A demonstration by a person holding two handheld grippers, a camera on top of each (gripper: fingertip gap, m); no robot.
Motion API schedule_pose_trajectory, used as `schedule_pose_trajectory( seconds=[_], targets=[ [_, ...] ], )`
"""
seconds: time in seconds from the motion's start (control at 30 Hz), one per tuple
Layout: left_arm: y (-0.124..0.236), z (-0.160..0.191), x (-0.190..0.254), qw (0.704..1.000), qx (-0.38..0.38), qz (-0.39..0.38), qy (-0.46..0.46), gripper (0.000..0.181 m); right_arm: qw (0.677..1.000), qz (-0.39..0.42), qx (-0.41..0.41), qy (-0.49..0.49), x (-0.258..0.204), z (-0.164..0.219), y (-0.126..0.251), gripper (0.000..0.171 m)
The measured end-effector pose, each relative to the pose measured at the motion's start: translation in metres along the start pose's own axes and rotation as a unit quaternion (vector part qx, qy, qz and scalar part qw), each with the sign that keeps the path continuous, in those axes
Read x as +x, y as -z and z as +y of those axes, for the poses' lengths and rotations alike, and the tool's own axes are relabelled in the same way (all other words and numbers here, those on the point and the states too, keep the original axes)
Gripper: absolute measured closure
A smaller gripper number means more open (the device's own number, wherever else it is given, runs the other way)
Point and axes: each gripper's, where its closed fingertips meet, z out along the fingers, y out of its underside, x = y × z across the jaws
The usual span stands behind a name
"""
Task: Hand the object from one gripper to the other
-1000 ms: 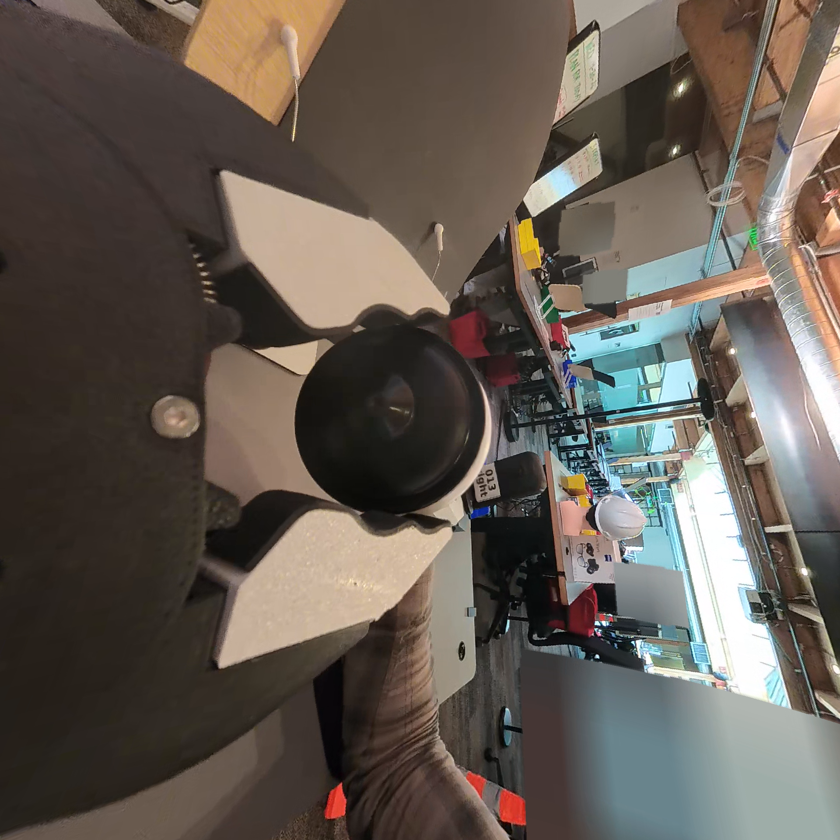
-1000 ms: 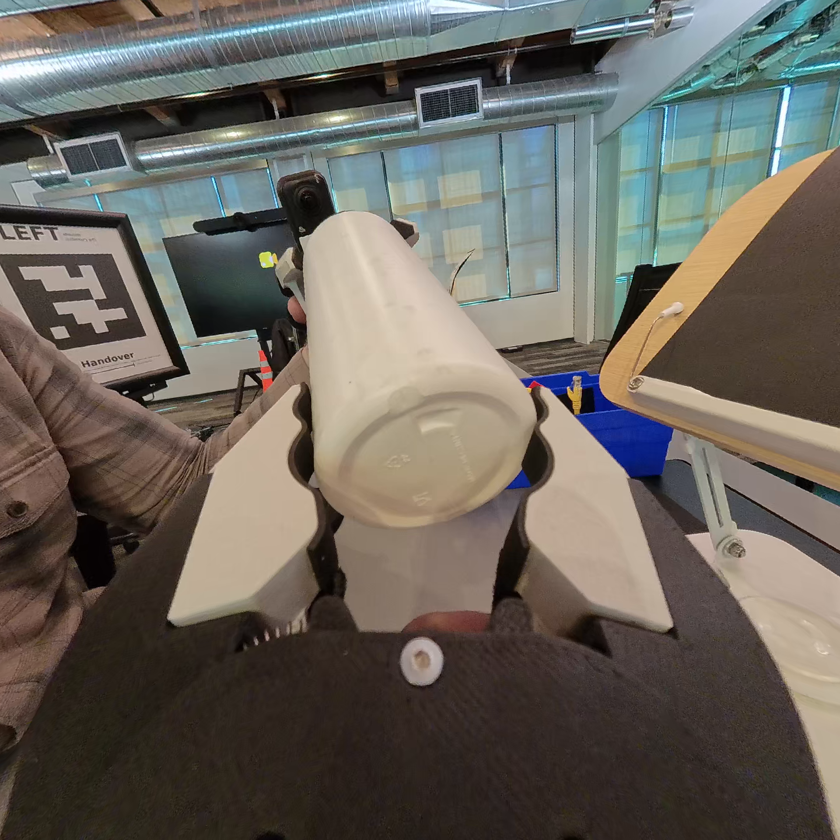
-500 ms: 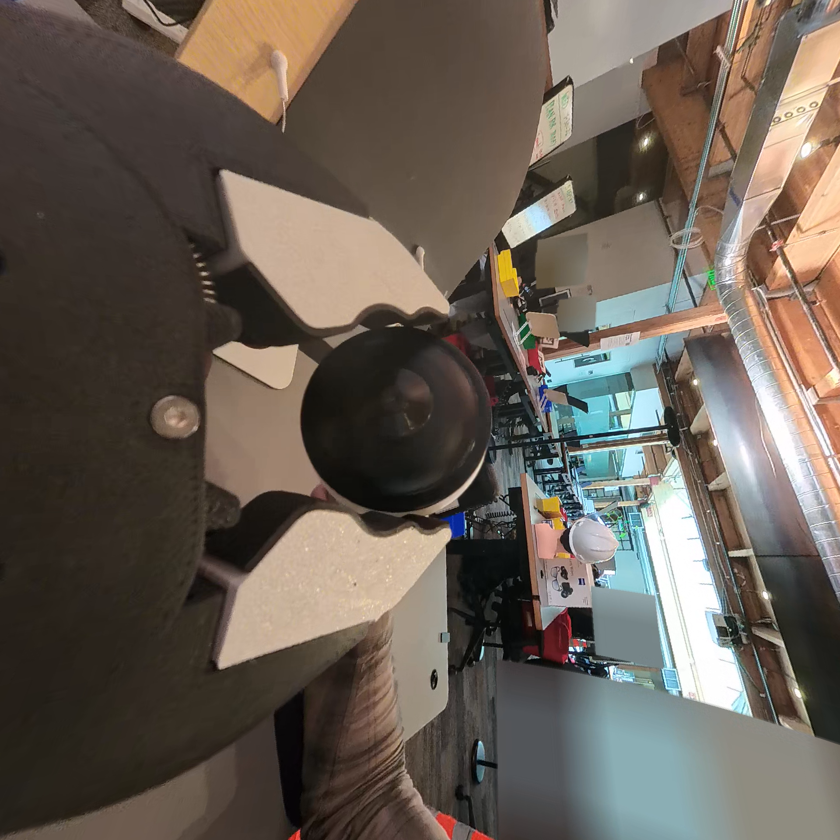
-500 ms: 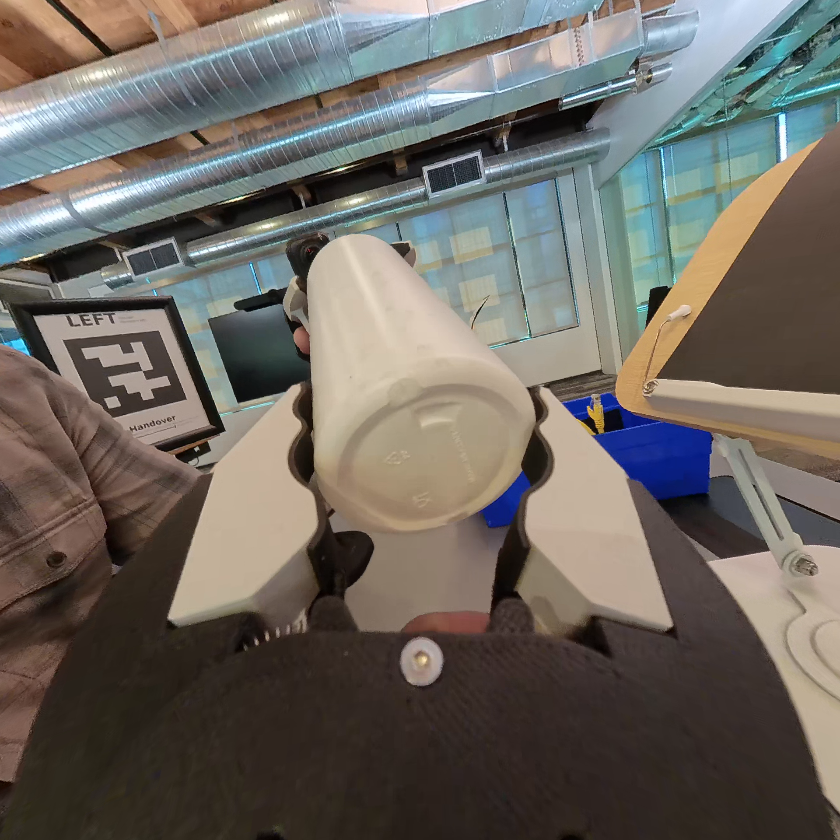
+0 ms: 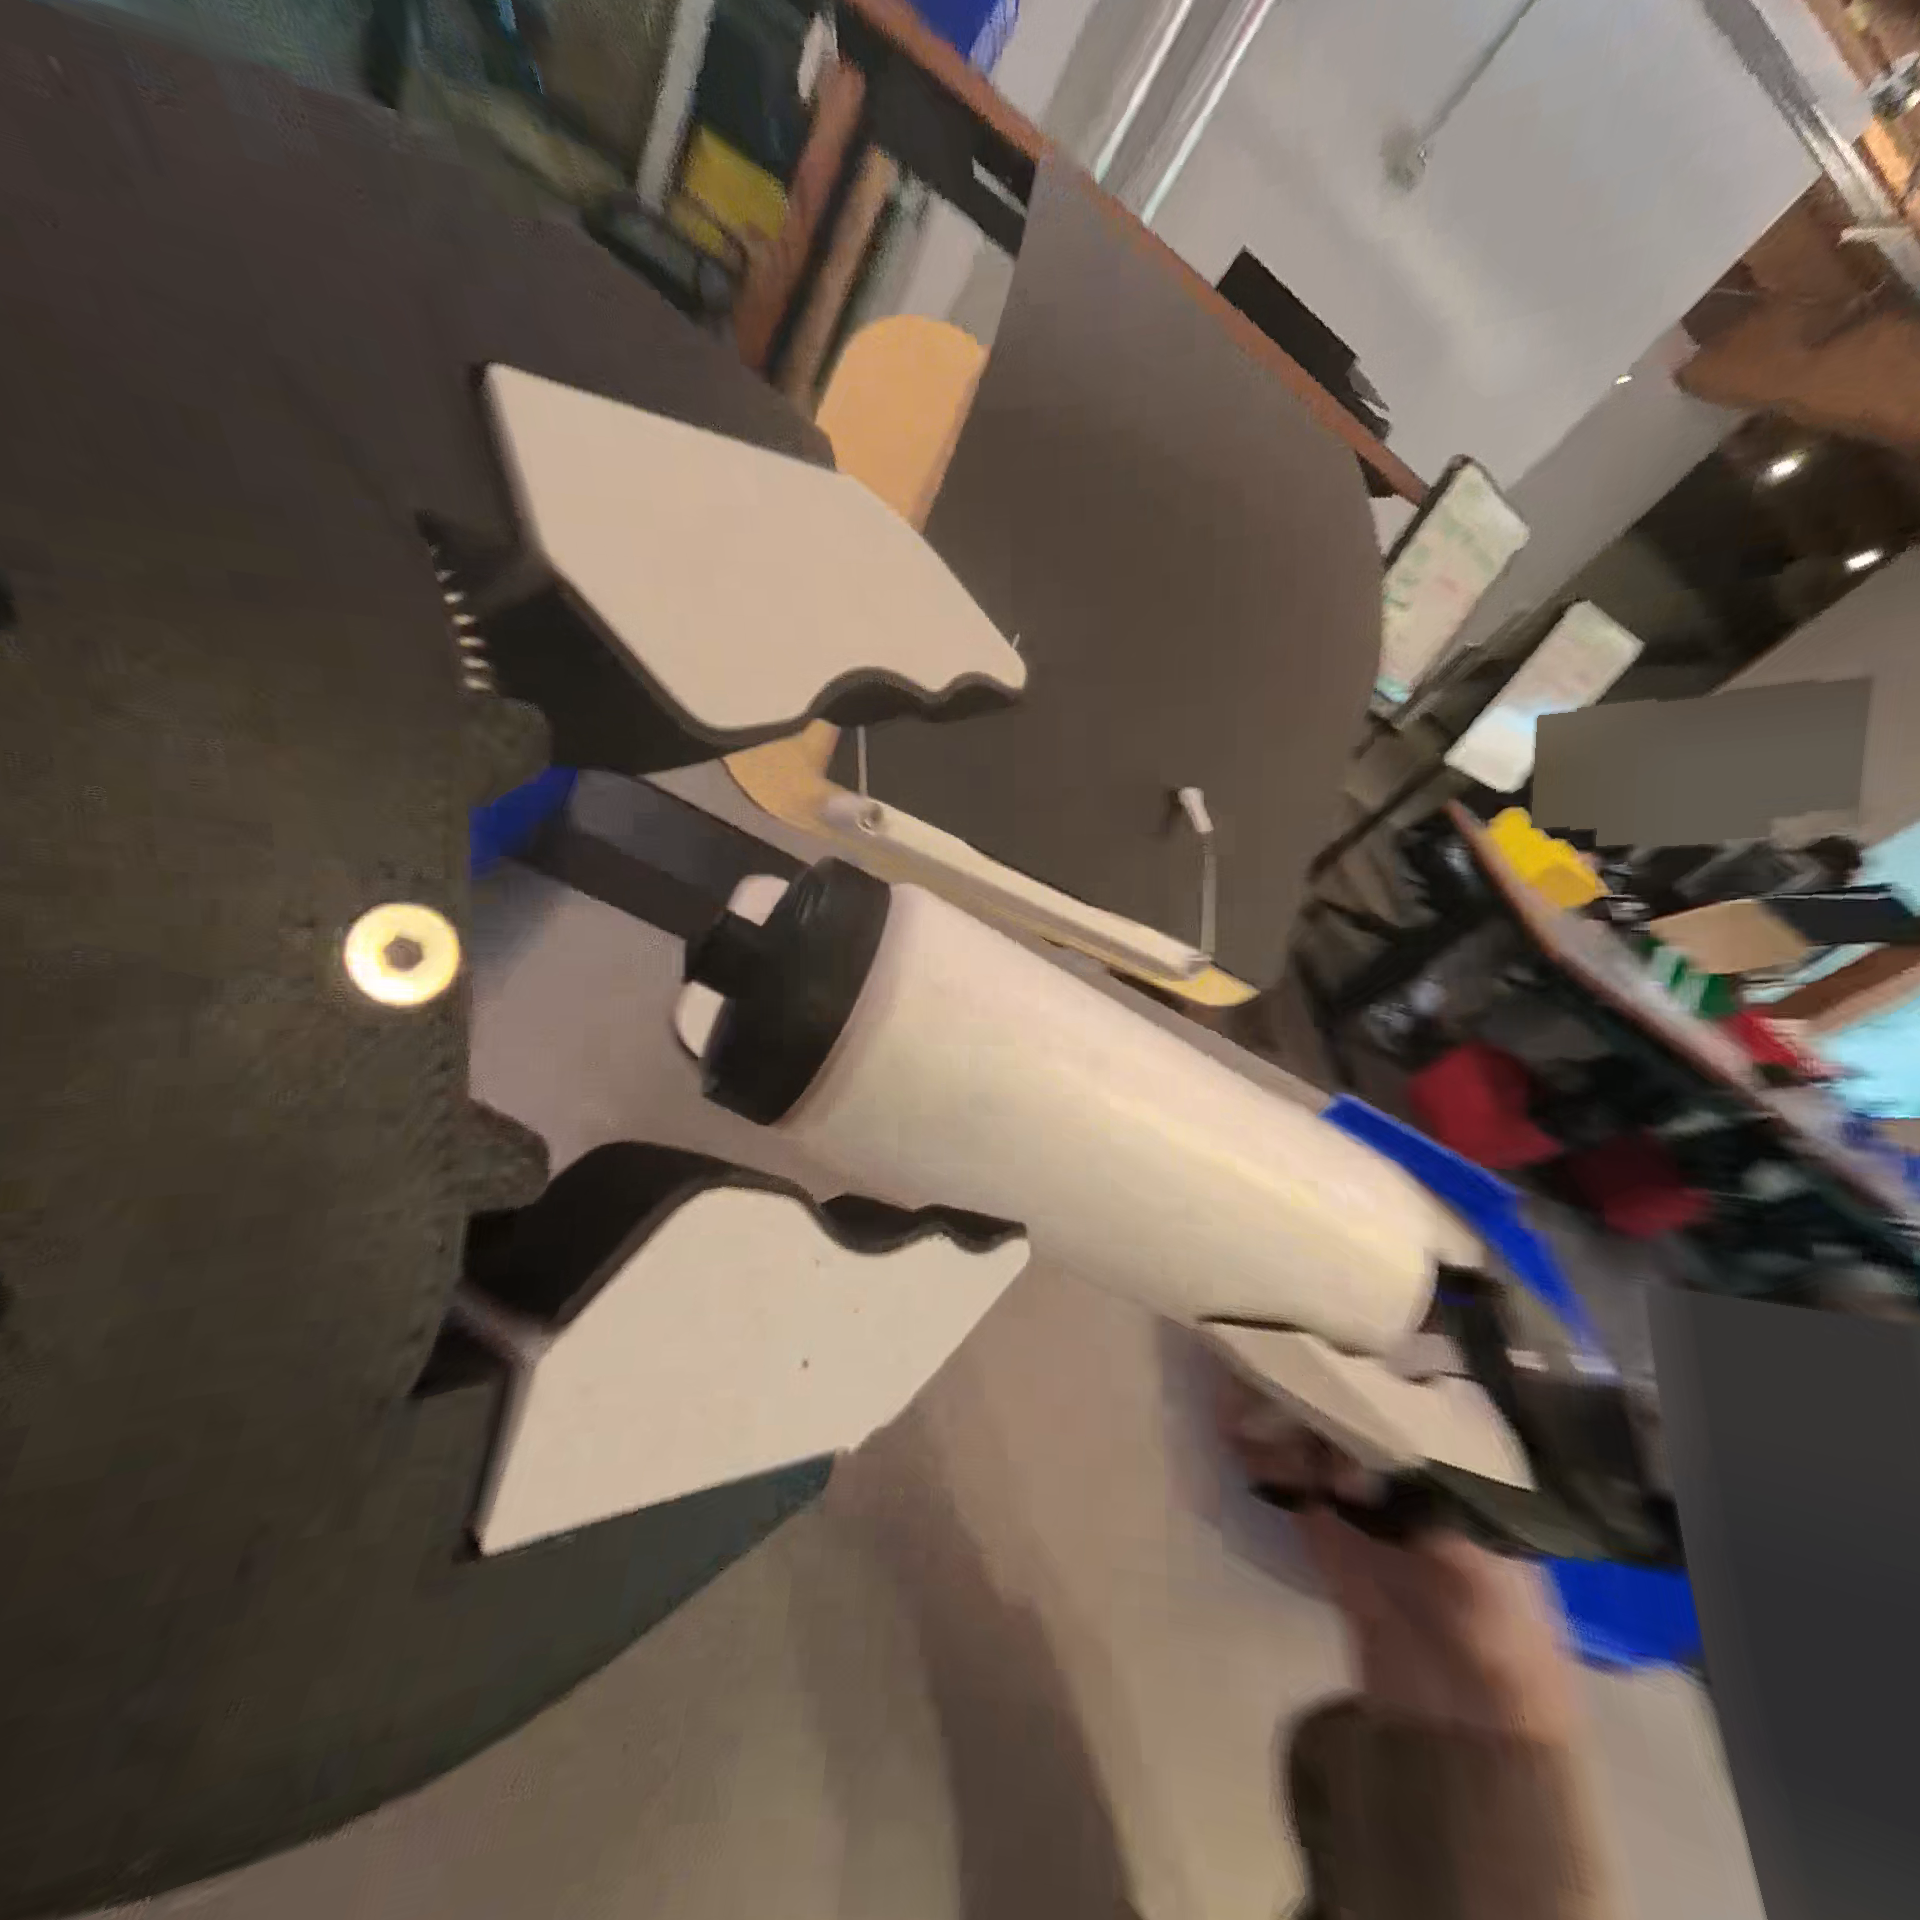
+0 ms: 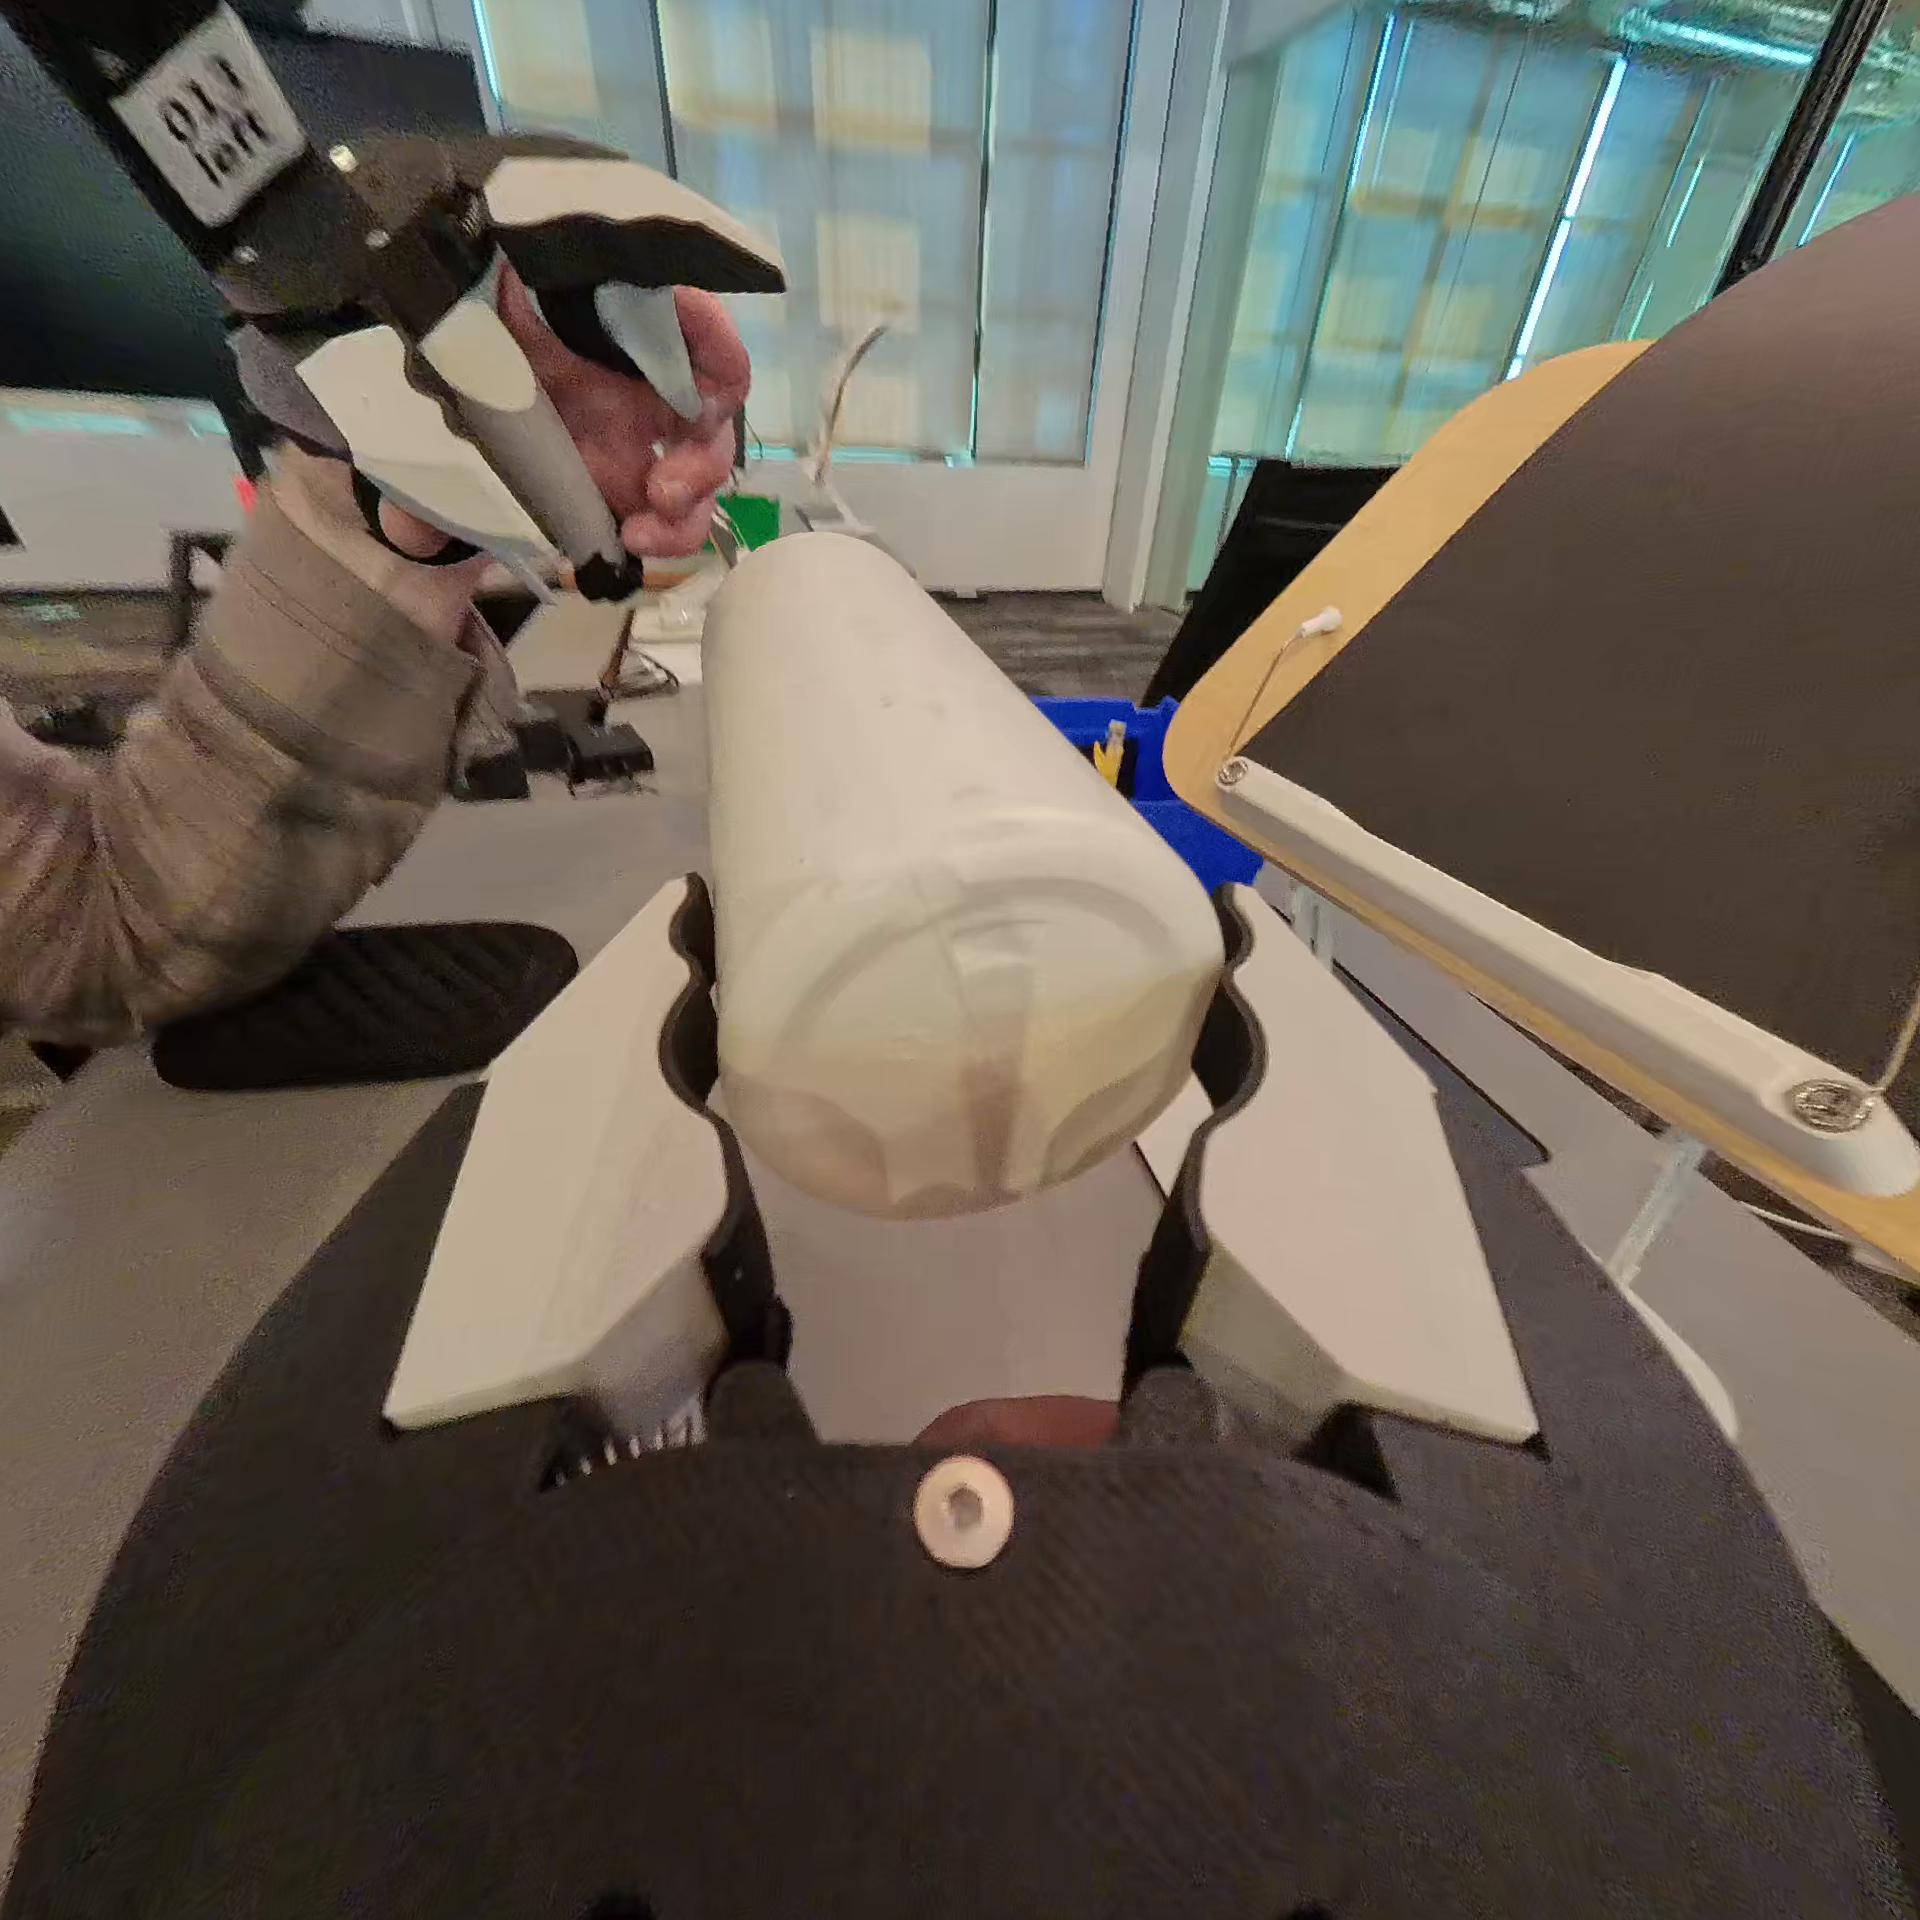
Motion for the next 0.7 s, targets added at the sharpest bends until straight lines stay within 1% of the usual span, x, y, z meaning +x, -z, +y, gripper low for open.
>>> schedule_pose_trajectory(
  seconds=[0.03,0.1,0.2,0.3,0.43,0.53,0.63,0.7],
  targets=[
    [-0.006,0.007,0.006,0.999,-0.031,-0.001,-0.032,0.094,1.000,0.003,-0.011,0.008,-0.001,0.001,0.000,0.079],
    [-0.015,0.018,0.017,0.995,-0.074,0.004,-0.069,0.092,0.999,0.009,-0.033,0.021,-0.001,0.005,0.001,0.079],
    [-0.026,0.025,0.032,0.992,-0.093,0.027,-0.083,0.086,0.997,0.011,-0.067,0.046,-0.003,0.011,0.001,0.079],
    [-0.034,0.041,0.042,0.987,-0.131,0.053,-0.077,0.075,0.993,0.002,-0.093,0.071,-0.010,0.015,0.001,0.079],
    [-0.044,0.062,0.065,0.978,-0.159,0.124,-0.052,0.080,0.987,-0.015,-0.122,0.101,-0.023,0.018,-0.001,0.079],
    [-0.049,0.072,0.080,0.970,-0.176,0.161,-0.053,0.082,0.981,-0.025,-0.147,0.122,-0.031,0.022,-0.003,0.079],
    [-0.057,0.076,0.091,0.965,-0.184,0.176,-0.064,0.081,0.976,-0.035,-0.164,0.141,-0.040,0.023,-0.006,0.079],
    [-0.063,0.081,0.102,0.960,-0.193,0.192,-0.067,0.077,0.971,-0.038,-0.175,0.156,-0.046,0.023,-0.009,0.079]
  ],
)
